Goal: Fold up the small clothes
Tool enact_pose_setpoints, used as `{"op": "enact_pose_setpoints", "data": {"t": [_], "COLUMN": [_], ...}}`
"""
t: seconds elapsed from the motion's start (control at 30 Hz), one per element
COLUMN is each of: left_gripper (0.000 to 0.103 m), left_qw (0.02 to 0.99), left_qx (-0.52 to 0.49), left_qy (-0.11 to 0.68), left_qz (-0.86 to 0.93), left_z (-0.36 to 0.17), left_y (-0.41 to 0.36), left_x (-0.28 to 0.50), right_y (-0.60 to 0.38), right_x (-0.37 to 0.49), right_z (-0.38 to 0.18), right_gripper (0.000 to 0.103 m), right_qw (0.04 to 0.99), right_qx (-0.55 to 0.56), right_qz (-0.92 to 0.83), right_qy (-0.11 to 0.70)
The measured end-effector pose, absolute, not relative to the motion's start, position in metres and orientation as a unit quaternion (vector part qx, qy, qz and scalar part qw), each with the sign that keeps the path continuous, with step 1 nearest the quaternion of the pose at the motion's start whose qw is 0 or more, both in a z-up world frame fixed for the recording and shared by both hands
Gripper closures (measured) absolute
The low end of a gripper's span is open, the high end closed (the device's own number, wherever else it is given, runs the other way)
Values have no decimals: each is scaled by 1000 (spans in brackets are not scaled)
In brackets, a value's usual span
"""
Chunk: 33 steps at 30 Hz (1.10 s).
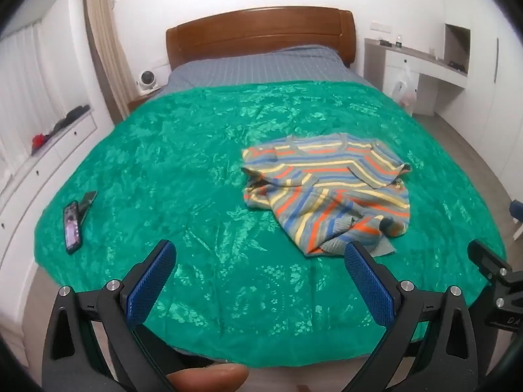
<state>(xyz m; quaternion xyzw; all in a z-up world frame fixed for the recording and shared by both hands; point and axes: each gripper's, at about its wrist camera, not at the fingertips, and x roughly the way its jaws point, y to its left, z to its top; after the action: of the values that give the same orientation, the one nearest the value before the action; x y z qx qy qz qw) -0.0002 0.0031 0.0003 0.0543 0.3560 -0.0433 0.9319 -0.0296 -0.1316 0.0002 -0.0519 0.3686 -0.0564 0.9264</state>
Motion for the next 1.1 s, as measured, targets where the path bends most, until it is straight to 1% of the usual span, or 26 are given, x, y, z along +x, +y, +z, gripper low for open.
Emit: {"op": "enact_pose_setpoints", "data": {"t": [0.57, 0.73, 1.1], "left_gripper": [0, 0, 0], "left_qw": [919, 922, 916], "left_qx": [57, 81, 61], "left_qy": [386, 375, 394], "left_qz": [-64, -47, -43], "left_z": [-3, -3, -6], "left_y": [1, 2, 13], "left_x": [-10, -12, -6], "right_y": [-128, -129, -132], "right_x": [-40, -42, -37], "right_z": [-11, -13, -10], "right_gripper": [0, 0, 0], "right_qw": [923, 917, 915], "right_qx": [-32, -18, -12], "right_qz": [-50, -59, -72], "right_qy": [380, 394, 397]}}
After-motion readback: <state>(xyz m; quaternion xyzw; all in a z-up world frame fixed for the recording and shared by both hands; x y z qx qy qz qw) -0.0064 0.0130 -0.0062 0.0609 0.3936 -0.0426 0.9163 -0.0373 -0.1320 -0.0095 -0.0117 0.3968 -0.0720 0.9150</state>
